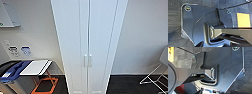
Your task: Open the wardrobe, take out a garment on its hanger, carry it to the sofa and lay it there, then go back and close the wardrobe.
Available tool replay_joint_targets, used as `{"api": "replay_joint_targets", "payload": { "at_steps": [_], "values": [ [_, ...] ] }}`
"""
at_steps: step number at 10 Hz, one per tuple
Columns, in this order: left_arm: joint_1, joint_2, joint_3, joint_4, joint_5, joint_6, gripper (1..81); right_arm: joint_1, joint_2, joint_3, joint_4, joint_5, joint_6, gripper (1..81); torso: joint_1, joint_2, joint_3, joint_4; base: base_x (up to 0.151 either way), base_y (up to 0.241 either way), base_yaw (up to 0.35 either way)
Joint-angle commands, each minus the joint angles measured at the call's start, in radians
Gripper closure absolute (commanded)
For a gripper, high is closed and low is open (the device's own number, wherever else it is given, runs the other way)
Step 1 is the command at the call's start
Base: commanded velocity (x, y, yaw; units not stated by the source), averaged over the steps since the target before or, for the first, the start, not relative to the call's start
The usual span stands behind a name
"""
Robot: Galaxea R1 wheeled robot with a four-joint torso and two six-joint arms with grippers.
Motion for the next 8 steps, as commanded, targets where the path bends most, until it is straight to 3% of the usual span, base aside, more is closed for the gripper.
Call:
{"api": "replay_joint_targets", "payload": {
  "at_steps": [1,8],
  "values": [
    [-0.023,-0.023,0.02,0.014,0.055,0.0,1.0,0.021,-0.018,0.009,-0.008,-0.064,-0.004,1.0,0.0,0.0,0.0,0.0,0.115,0.0,0.0],
    [-0.015,-0.029,0.02,0.013,0.052,0.0,1.0,0.039,-0.016,-0.01,-0.008,-0.064,-0.004,1.0,0.0,0.0,0.0,0.0,0.114,0.0,0.0]
  ]
}}
